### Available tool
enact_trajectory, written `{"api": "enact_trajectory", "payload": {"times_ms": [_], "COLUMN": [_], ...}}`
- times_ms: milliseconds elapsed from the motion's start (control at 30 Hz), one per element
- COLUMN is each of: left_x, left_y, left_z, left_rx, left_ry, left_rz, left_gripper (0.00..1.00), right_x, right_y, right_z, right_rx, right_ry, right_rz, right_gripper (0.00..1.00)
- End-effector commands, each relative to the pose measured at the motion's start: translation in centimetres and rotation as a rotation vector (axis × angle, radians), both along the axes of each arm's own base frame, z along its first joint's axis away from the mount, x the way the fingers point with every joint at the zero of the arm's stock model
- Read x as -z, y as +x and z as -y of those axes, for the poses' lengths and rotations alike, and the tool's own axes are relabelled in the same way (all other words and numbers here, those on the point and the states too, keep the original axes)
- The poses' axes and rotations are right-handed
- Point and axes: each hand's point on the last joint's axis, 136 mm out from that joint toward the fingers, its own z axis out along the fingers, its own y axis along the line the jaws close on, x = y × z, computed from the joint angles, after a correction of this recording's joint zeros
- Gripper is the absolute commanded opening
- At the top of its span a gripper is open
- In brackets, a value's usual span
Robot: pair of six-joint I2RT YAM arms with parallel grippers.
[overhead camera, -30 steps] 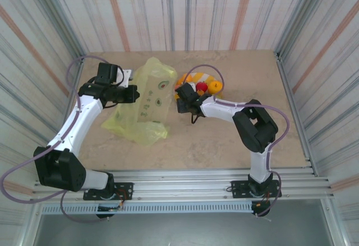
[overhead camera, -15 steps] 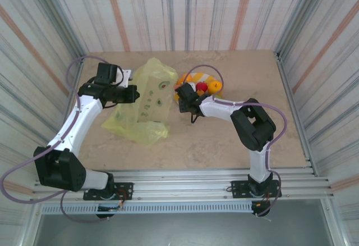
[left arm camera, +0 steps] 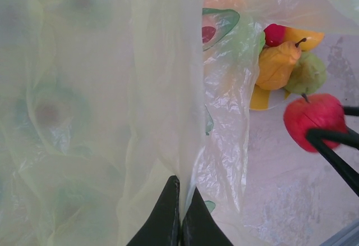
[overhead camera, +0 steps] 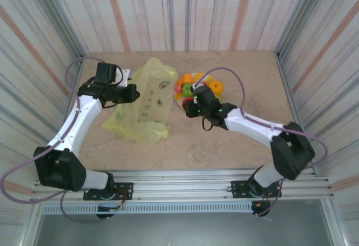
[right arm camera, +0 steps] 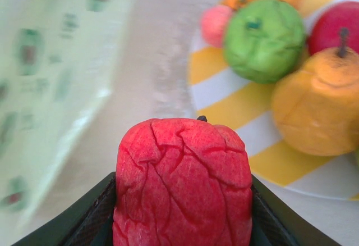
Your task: Place the fruits into the plastic bag
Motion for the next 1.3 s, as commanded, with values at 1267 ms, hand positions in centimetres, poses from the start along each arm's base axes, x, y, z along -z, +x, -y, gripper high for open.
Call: {"api": "enact_trajectory", "payload": {"times_ms": [1267], "left_x": [-1.8], "left_y": [-1.2], "left_z": [3.8], "left_rx": [0.11], "left_ry": [-0.283], "left_rz": [-0.069], "left_gripper": [0.0], "right_x": [3.7], "right_y": [2.4], "right_z": [-16.5], "right_rx": [-0.334], "right_ry": [0.1], "right_rz": [0.065], "right_gripper": [0.57]}}
